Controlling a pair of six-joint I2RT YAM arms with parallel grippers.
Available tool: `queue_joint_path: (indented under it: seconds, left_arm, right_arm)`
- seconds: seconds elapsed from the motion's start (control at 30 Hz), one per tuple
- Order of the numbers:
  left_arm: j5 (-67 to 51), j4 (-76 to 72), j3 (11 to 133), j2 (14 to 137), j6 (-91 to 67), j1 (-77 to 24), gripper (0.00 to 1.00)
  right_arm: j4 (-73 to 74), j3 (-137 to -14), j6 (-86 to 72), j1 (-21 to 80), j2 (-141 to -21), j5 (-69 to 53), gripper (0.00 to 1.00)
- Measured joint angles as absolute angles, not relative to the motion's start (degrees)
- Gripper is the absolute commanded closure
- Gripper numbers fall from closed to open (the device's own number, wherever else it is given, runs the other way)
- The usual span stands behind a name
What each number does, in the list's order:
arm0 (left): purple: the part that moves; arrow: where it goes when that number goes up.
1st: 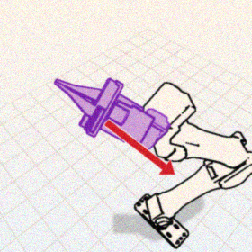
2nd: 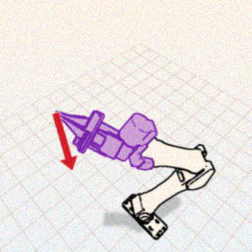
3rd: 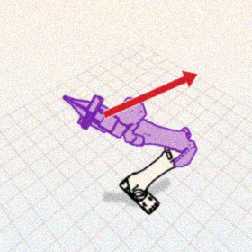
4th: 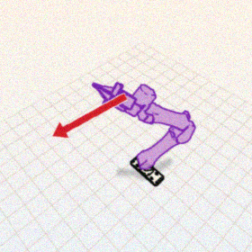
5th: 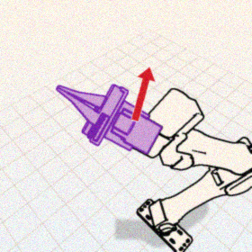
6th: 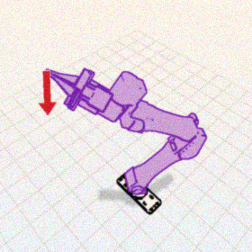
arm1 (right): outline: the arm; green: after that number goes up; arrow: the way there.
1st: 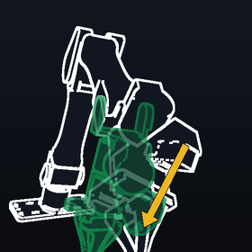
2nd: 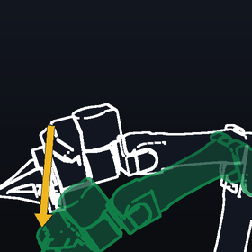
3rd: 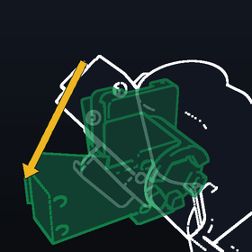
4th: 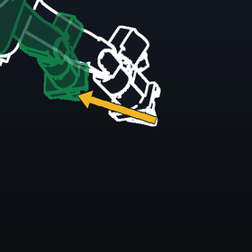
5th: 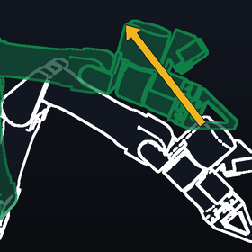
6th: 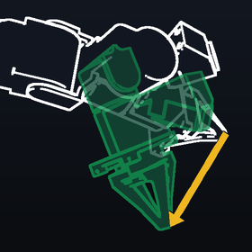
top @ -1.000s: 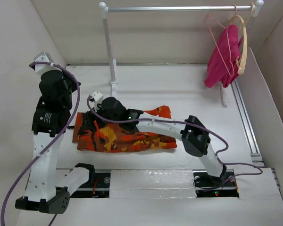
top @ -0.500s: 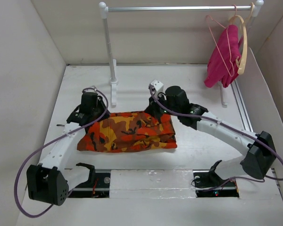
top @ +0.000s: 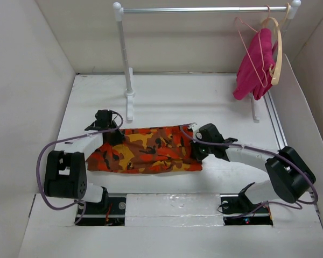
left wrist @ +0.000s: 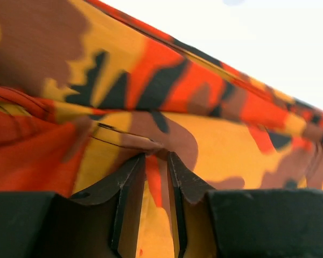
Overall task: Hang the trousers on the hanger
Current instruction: Fold the trousers at the center of the board.
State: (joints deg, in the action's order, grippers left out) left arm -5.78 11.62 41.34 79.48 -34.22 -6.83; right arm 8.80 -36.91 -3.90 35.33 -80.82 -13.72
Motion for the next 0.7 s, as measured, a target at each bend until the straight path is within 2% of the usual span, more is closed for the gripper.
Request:
queue_joint_path:
  seconds: [0.17,0.33,0.4,0.43,0.53,0.6,0.63,0.67,0.7]
  left_arm:
    - [-4.9,11.4,44.1,84.3,-37.0,-5.7,0.79]
    - [-2.4,12.8,48.2,85.7,-37.3,-5.7,0.78]
    - [-1.3,13.6,50.2,85.2,-36.8,-5.6,0.77]
    - [-0.7,13.6,51.1,84.5,-36.3,-5.5,0.75]
    - [1.3,15.3,54.6,80.8,-34.6,-6.2,0.76]
    - [2.5,16.3,58.2,77.9,-33.4,-8.0,0.79]
    - [3.0,16.4,59.9,76.5,-33.0,-9.5,0.85]
    - [3.2,16.1,61.5,75.2,-32.6,-11.5,0.89]
    - [3.6,15.8,62.7,73.9,-32.3,-14.0,0.93]
  right_arm:
    - [4.1,-31.8,-6.0,36.9,-77.0,-12.0,1.00]
    - [5.5,-31.1,-6.2,37.2,-74.8,-11.3,0.98]
    - [9.3,-31.7,-5.8,37.2,-72.2,-10.4,0.89]
    - [11.8,-32.4,-5.6,37.2,-70.7,-9.9,0.78]
    - [19.7,-36.7,-4.6,37.1,-65.9,-9.1,0.62]
    - [24.0,-41.8,-4.0,36.9,-63.2,-9.4,0.60]
    - [25.5,-44.7,-3.7,36.8,-62.2,-9.6,0.62]
    - [27.4,-48.2,-2.8,36.8,-61.5,-9.5,0.69]
    - [29.8,-52.6,-1.9,36.5,-61.5,-9.5,0.91]
